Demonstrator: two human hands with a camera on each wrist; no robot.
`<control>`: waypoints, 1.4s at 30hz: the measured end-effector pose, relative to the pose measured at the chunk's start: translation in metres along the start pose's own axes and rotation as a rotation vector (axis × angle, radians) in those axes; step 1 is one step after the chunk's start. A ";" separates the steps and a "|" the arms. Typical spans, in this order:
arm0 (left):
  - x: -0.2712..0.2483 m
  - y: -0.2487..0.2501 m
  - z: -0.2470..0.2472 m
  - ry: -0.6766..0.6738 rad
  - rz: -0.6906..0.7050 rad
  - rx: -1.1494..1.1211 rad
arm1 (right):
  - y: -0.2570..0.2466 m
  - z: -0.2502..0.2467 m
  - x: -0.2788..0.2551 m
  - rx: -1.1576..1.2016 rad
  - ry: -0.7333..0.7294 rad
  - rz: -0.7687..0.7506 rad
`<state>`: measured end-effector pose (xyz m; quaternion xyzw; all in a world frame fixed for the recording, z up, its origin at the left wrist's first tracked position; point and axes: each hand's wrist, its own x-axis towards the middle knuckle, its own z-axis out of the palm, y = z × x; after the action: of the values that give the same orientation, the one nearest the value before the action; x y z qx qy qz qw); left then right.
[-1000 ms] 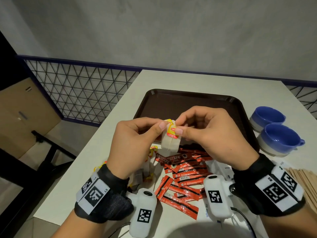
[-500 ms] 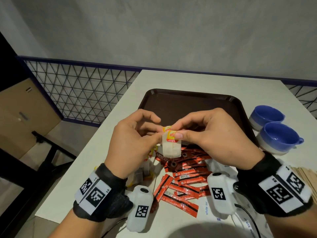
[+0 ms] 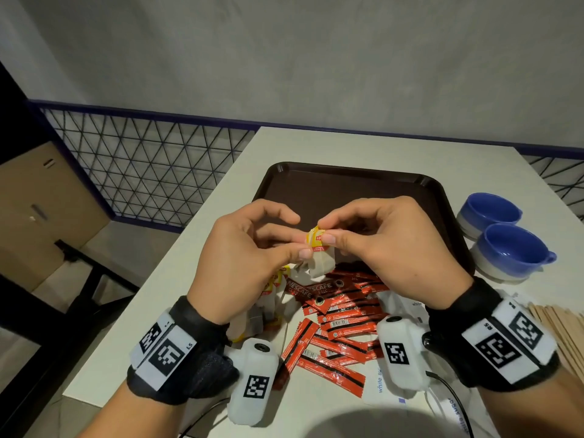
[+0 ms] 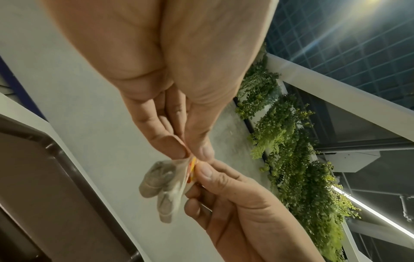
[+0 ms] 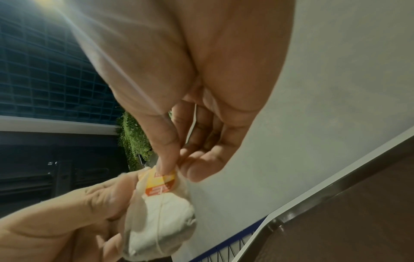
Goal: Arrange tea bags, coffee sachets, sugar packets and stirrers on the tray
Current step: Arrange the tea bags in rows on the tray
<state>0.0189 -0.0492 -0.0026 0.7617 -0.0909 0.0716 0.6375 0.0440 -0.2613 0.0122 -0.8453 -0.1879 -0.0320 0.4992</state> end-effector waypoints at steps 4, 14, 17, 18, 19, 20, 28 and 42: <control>-0.002 0.001 0.000 0.006 0.012 -0.013 | -0.002 0.003 0.001 0.020 0.004 -0.016; 0.009 0.003 -0.014 0.015 0.070 0.064 | -0.012 -0.002 0.016 -0.111 -0.114 -0.045; 0.017 0.002 -0.020 -0.043 0.078 0.156 | -0.015 -0.002 0.022 -0.101 -0.094 -0.071; 0.019 0.003 -0.022 -0.086 0.082 0.200 | -0.015 -0.002 0.024 -0.092 -0.086 -0.076; 0.021 0.003 -0.023 -0.125 0.080 0.228 | -0.014 -0.002 0.026 -0.077 -0.078 -0.079; 0.023 0.004 -0.023 -0.143 0.077 0.237 | -0.014 -0.002 0.027 -0.054 -0.068 -0.080; 0.048 0.006 -0.039 -0.056 0.053 0.239 | -0.009 0.002 0.032 0.138 0.120 -0.035; 0.227 -0.033 -0.055 -0.006 -0.157 0.366 | -0.003 -0.017 0.028 -0.005 0.078 0.053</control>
<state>0.2474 -0.0007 0.0269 0.8699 -0.0188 0.0349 0.4917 0.0709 -0.2671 0.0298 -0.8493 -0.1458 -0.0519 0.5048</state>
